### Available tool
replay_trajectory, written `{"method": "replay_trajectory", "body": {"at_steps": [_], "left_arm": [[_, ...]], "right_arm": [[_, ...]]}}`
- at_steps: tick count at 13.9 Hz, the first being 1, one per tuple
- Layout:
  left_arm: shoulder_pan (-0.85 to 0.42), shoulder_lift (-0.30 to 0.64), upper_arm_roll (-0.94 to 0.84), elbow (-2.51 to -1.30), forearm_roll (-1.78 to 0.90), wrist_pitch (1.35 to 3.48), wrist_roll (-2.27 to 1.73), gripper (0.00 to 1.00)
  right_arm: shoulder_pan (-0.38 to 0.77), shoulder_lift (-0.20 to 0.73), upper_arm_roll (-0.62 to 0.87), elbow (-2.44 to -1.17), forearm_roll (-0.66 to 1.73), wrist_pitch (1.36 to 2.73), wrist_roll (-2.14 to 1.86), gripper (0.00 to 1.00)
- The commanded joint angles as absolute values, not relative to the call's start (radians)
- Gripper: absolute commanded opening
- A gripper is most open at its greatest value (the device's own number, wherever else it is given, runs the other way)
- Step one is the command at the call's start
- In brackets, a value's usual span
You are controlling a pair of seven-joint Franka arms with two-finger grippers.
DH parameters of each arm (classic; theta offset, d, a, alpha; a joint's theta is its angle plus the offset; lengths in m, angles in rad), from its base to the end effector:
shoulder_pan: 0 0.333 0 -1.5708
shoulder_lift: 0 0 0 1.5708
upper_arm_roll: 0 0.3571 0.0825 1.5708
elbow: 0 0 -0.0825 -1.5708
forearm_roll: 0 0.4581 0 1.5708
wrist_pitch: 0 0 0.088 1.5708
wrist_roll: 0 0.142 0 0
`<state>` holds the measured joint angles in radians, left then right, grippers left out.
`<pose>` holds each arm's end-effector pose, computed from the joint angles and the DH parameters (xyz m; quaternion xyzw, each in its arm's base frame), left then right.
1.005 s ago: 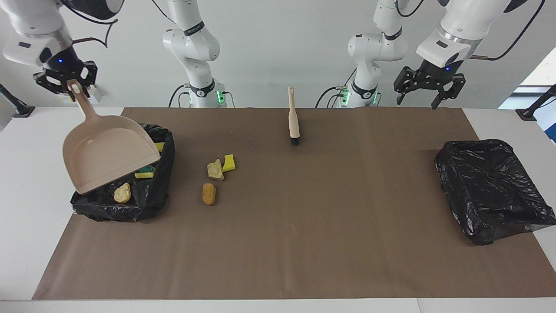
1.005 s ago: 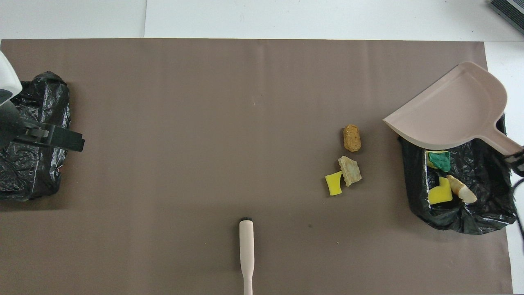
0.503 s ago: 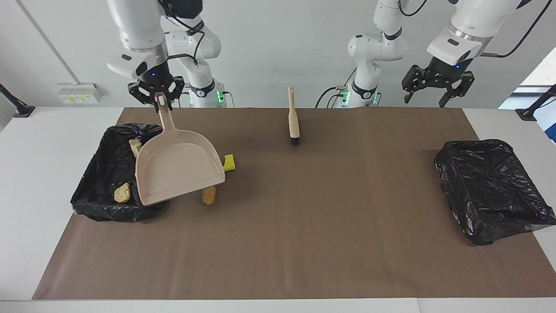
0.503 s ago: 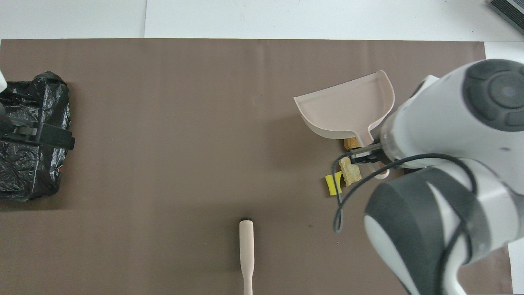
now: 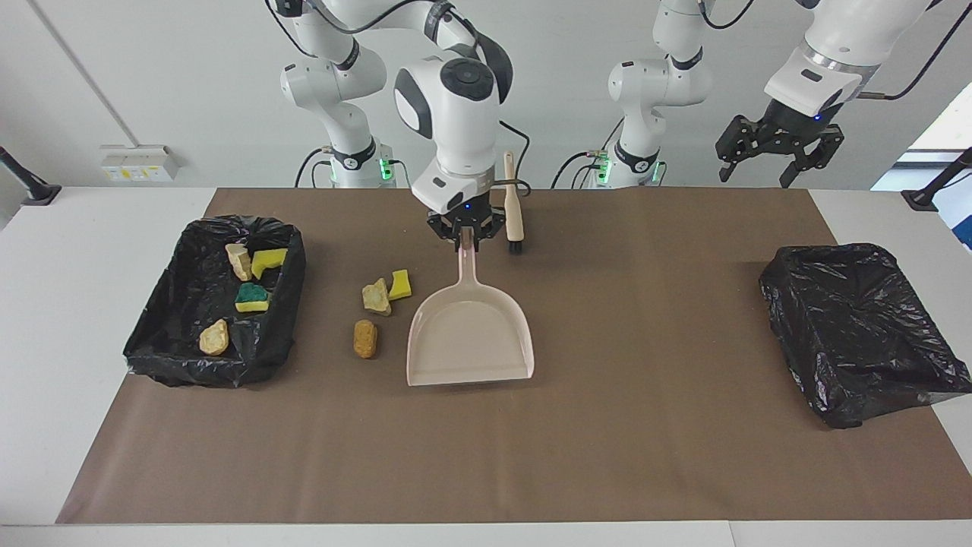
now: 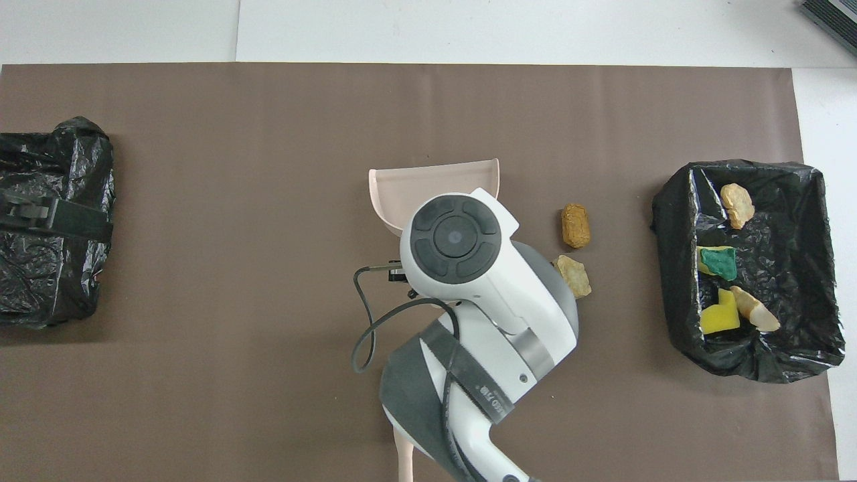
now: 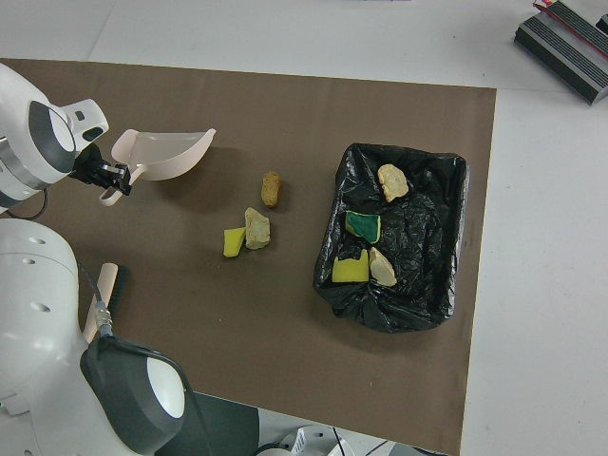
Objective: Sweep and dump trash in bin
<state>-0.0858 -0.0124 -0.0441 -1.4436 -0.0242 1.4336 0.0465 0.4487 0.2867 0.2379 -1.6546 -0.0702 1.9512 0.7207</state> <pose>0.6029 -0.0827 0.6948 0.9959 -0.0897 0.0007 0.0117 0.5739 0.4445 0.4272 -0.9999 0.0093 -0.0066 0.0064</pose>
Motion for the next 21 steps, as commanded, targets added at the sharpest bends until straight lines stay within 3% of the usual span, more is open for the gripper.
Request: {"method": "replay_trajectory", "body": {"at_steps": [1, 4, 9, 10, 12, 17, 21], "left_arm": [[-0.075, -0.018, -0.051, -1.443, -0.029, 1.424, 0.048, 1.00], [-0.075, -0.018, -0.051, -1.443, -0.031, 1.425, 0.049, 1.00], [-0.075, -0.020, -0.051, -1.443, -0.031, 1.411, 0.046, 1.00], [-0.075, -0.020, -0.051, -1.443, -0.031, 1.411, 0.046, 1.00], [-0.075, -0.020, -0.051, -1.445, -0.031, 1.420, 0.045, 1.00], [-0.077, -0.020, -0.051, -1.445, -0.031, 1.428, 0.046, 1.00], [-0.089, -0.009, -0.052, -1.445, -0.032, 1.451, 0.051, 1.00]], "right_arm": [[0.512, 0.363, 0.227, -1.623, -0.077, 2.041, 0.813, 0.00], [0.564, 0.423, 0.229, -1.603, -0.129, 2.133, 0.870, 0.00], [0.537, 0.448, 0.229, -1.648, -0.133, 2.229, 0.864, 0.00], [0.534, 0.449, 0.229, -1.647, -0.130, 2.229, 0.859, 0.05], [0.525, 0.448, 0.229, -1.649, -0.130, 2.220, 0.813, 0.99], [0.430, 0.355, 0.230, -1.643, 0.035, 2.087, 0.798, 1.00], [0.411, 0.175, 0.232, -1.654, 0.066, 1.796, 0.706, 1.00]]}}
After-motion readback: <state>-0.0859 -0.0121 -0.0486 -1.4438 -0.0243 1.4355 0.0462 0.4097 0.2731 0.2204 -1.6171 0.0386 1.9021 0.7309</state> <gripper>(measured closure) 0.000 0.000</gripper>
